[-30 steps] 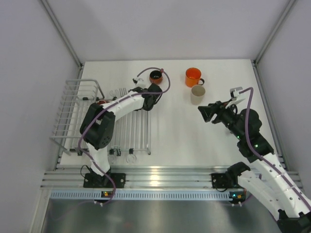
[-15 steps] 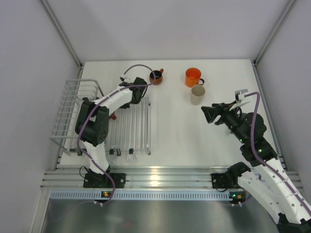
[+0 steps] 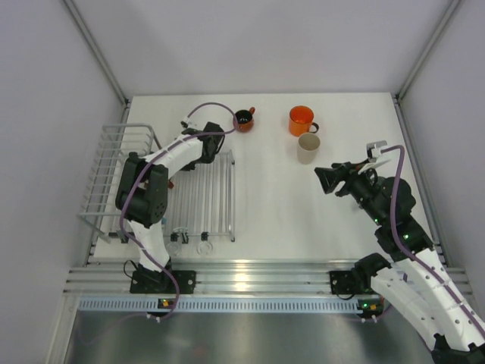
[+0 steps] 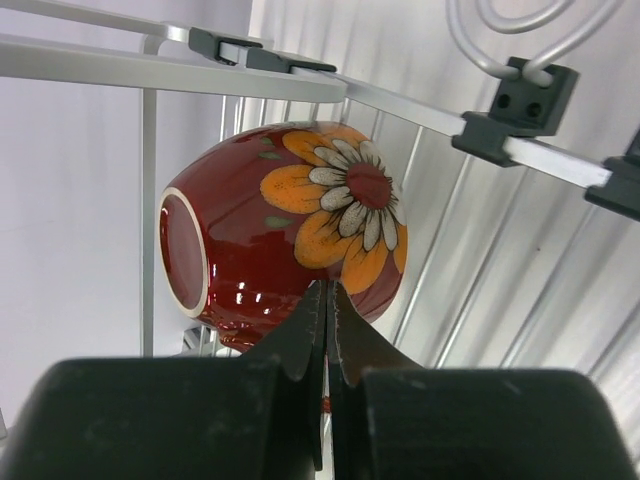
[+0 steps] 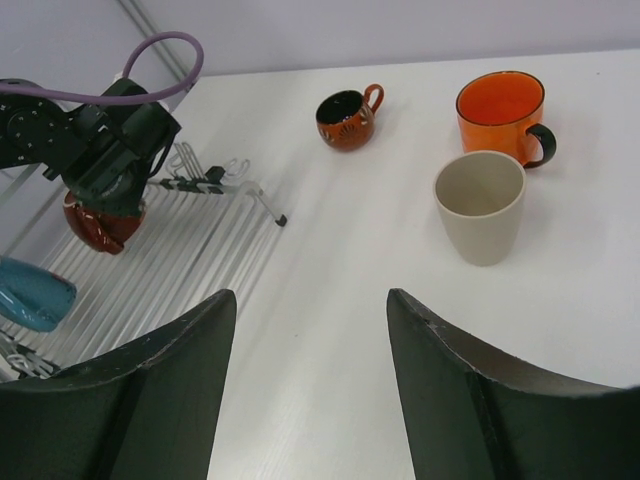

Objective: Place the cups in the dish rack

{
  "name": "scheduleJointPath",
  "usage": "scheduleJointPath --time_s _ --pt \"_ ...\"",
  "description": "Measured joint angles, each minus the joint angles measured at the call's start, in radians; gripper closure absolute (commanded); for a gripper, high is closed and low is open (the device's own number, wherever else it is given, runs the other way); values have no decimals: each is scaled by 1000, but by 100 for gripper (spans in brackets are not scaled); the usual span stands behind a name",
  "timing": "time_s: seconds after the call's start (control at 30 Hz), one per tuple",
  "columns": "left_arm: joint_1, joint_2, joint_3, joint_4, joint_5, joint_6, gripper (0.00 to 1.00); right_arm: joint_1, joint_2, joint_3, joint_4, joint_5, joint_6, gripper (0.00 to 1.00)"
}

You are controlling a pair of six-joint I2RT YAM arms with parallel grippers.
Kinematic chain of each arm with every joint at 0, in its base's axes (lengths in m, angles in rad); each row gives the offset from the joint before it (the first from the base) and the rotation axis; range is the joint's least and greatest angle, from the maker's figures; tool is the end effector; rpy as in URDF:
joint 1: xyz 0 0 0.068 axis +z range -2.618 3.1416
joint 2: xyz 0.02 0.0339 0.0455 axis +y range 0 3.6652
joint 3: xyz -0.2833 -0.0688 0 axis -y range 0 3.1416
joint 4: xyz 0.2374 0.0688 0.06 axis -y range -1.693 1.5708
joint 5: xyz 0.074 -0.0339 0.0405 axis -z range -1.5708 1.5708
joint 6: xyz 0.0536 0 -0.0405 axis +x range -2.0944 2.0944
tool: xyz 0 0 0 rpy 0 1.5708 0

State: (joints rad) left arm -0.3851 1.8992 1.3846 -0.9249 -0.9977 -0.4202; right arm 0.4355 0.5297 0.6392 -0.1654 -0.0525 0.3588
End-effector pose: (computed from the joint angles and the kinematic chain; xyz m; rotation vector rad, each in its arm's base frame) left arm 0.3515 -0.0939 0.2149 -0.1280 2.3962 1.1402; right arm 0.1187 0.0584 0.3351 -0.1052 1.6633 0.6497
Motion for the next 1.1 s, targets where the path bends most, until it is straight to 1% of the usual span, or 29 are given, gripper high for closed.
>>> scheduleJointPath --time_s 0.57,0.83,0.97,1.1 --pt "18 0 -1 -5 -12 0 100 0 -8 0 -2 7 0 37" --pt "8 -25 -1 -16 20 -3 100 0 -2 0 -1 7 0 37" --pt "-29 -76 -4 -52 31 -71 100 0 10 0 -1 7 0 37" --pt "-73 -107 -45 -107 27 -167 100 0 14 0 -1 6 0 37"
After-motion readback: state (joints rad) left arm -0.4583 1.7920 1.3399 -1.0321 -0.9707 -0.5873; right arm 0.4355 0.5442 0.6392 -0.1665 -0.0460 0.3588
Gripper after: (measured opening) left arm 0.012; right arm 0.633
